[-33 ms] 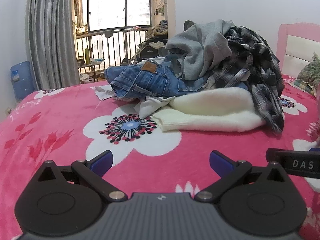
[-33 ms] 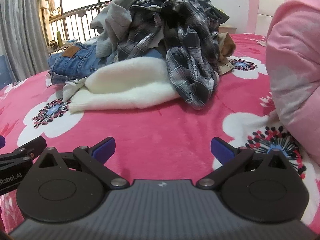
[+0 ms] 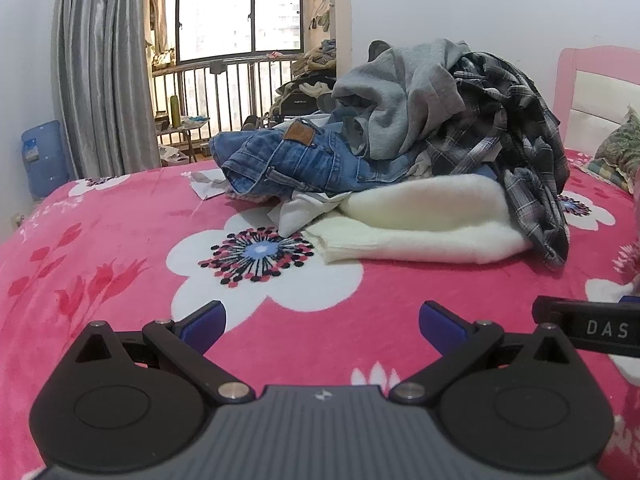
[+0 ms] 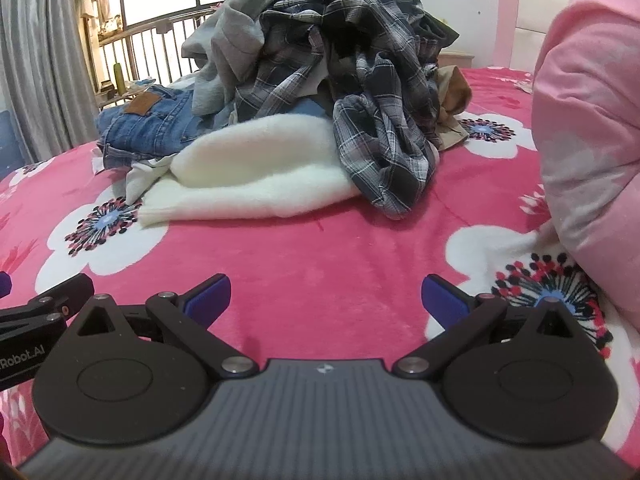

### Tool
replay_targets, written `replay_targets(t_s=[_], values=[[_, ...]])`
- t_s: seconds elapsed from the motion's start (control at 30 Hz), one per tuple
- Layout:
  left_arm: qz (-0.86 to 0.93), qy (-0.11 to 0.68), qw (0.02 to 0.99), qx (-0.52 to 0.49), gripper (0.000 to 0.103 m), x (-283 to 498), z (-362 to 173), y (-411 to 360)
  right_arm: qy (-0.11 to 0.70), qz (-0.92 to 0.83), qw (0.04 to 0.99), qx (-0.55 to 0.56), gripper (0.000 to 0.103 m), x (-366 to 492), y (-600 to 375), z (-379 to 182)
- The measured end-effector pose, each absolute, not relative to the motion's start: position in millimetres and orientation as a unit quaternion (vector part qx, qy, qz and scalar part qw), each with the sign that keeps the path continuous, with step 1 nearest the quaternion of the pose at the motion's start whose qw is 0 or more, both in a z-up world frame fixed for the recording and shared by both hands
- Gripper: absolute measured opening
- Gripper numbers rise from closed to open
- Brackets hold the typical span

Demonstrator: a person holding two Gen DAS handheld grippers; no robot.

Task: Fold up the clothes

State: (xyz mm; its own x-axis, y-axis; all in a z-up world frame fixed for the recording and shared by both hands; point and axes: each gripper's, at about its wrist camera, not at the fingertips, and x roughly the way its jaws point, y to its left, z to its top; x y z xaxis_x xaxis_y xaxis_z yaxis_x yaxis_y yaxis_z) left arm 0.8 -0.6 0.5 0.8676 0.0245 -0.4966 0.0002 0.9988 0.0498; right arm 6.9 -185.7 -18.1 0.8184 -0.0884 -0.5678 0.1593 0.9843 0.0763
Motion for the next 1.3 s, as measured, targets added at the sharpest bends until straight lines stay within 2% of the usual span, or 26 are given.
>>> replay_targets(t_s=[1.3], values=[[-0.011, 0.262, 0.964, 0.032, 0.103, 2.7, -5.8, 3.2, 0.286, -0.058, 0.954, 0.072, 0.102, 5.5, -186.6, -15.8]])
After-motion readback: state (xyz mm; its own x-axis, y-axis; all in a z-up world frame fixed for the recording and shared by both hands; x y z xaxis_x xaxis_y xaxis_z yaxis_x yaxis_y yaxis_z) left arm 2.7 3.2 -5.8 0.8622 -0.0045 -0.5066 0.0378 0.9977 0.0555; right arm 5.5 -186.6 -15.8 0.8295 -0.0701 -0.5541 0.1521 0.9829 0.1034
